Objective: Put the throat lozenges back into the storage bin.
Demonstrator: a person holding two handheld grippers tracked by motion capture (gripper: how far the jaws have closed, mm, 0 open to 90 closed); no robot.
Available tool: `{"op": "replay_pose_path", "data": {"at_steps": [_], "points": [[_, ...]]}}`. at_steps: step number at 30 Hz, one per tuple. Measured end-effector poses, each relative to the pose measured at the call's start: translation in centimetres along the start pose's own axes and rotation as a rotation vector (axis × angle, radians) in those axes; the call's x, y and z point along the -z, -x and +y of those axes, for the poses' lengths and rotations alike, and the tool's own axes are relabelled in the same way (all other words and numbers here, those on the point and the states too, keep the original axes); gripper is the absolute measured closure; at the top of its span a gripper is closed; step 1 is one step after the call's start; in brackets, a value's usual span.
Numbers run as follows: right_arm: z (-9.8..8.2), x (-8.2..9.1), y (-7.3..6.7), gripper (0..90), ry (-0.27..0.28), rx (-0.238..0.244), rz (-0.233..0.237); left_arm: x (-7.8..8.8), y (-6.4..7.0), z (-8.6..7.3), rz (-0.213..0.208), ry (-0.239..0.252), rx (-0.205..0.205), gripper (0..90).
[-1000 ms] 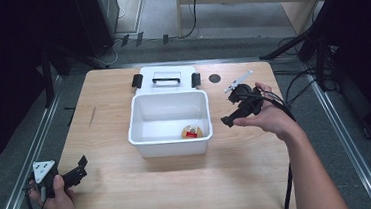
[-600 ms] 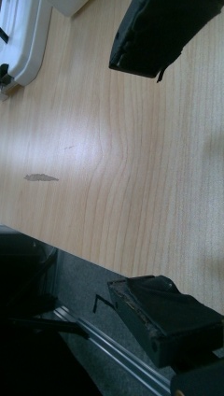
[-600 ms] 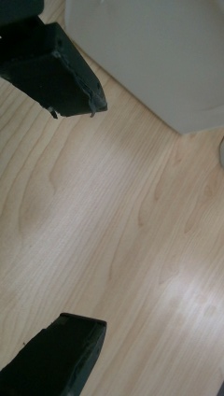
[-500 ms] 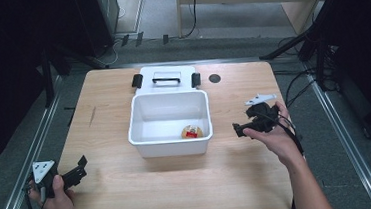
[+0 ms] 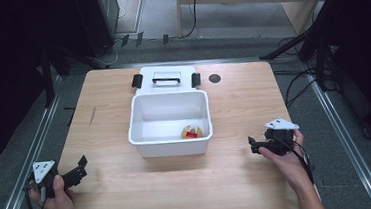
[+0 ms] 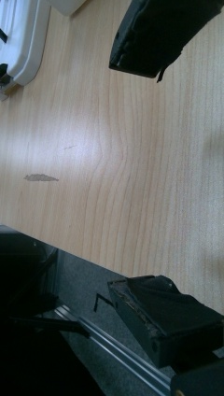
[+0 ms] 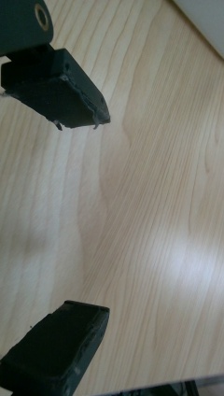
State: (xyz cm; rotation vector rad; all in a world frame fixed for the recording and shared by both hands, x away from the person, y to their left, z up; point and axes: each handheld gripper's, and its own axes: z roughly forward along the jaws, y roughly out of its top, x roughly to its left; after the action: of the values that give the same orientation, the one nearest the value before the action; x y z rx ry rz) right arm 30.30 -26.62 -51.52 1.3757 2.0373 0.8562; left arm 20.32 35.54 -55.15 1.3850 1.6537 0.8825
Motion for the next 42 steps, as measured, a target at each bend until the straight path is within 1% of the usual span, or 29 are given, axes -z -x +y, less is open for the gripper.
{"op": "replay_pose_path", "data": {"at_steps": [1, 3, 4, 5, 7, 9, 10, 11, 14, 15, 16, 23, 27, 30, 31, 32, 33, 35, 37, 39, 40, 42], "points": [[0.0, 0.0, 0.0, 8.0, 0.000, 0.000, 0.000, 0.0, 0.0, 0.0, 0.000, 0.000, 0.000, 0.0], [-1.1, 0.5, 0.6, 8.5, 0.024, -0.023, -0.007, 0.0, 0.0, 0.0, 0.000, 0.000, 0.000, 0.0], [-1.9, 0.9, 1.0, 8.5, 0.039, -0.033, -0.012, 0.0, 0.0, 0.0, 0.000, 0.000, 0.001, 0.0], [-1.9, 0.9, 1.0, 8.5, 0.039, -0.033, -0.012, 0.0, 0.0, 0.0, 0.000, 0.000, 0.002, 0.0], [-2.7, 1.3, 1.5, 8.5, 0.052, -0.043, -0.016, 0.0, 0.0, 0.0, 0.001, 0.000, 0.004, 0.0], [-3.9, 1.9, 2.3, 8.5, 0.055, -0.061, -0.024, 0.0, 0.0, 0.0, 0.001, -0.001, 0.002, 0.0], [-3.9, 1.9, 2.3, 8.5, 0.055, -0.061, -0.024, 0.0, 0.0, 0.0, 0.001, -0.001, 0.002, 0.0], [-4.6, 2.3, 2.8, 8.5, 0.062, -0.073, -0.039, 0.0, 0.0, 0.0, 0.001, -0.001, 0.002, 0.0], [-5.1, 2.6, 3.2, 8.9, 0.063, -0.081, -0.050, 0.0, 0.0, 0.0, 0.001, 0.000, 0.004, 0.0], [-5.7, 3.0, 3.6, 8.9, 0.064, -0.091, -0.060, 0.0, 0.0, 0.0, 0.000, 0.001, 0.004, 0.0], [-5.7, 3.0, 3.6, 8.9, 0.064, -0.091, -0.060, 0.0, 0.0, 0.0, 0.000, 0.001, 0.004, 0.0], [-7.8, 4.6, 5.2, 9.2, 0.074, -0.126, -0.075, 0.0, 0.0, 0.0, 0.000, 0.002, 0.003, 0.0], [-8.4, 5.0, 5.6, 9.5, 0.078, -0.136, -0.077, 0.0, 0.0, 0.0, 0.000, 0.001, 0.003, 0.0], [-9.1, 5.4, 6.0, 9.9, 0.099, -0.166, -0.072, 0.0, 0.0, 0.0, -0.002, 0.004, 0.005, 0.0], [-9.1, 5.4, 6.0, 9.9, 0.099, -0.166, -0.072, 0.0, 0.0, 0.0, -0.002, 0.004, 0.005, 0.0], [-9.2, 5.5, 6.0, 9.9, 0.101, -0.180, -0.072, 0.0, 0.0, 0.0, -0.002, 0.003, 0.007, 0.0], [-9.4, 5.6, 6.1, 9.9, 0.114, -0.190, -0.068, 0.0, 0.0, 0.0, -0.004, 0.004, 0.008, 0.0], [-9.5, 5.7, 6.1, 9.9, 0.118, -0.194, -0.068, 0.0, -0.1, 0.0, -0.007, 0.003, 0.009, 0.0], [-9.8, 6.0, 6.1, 10.0, 0.138, -0.211, -0.071, 0.0, -0.1, 0.0, -0.008, 0.004, 0.018, 0.0], [-10.2, 6.4, 6.1, 10.9, 0.145, -0.228, -0.060, 0.0, -0.1, 0.0, -0.008, 0.006, 0.020, 0.0], [-10.2, 6.4, 6.1, 10.9, 0.145, -0.228, -0.060, 0.0, -0.1, 0.0, -0.008, 0.006, 0.020, 0.0], [-10.6, 6.7, 6.3, 11.1, 0.149, -0.230, -0.040, 0.0, -0.1, 0.0, -0.005, 0.008, 0.015, 0.0]]}}
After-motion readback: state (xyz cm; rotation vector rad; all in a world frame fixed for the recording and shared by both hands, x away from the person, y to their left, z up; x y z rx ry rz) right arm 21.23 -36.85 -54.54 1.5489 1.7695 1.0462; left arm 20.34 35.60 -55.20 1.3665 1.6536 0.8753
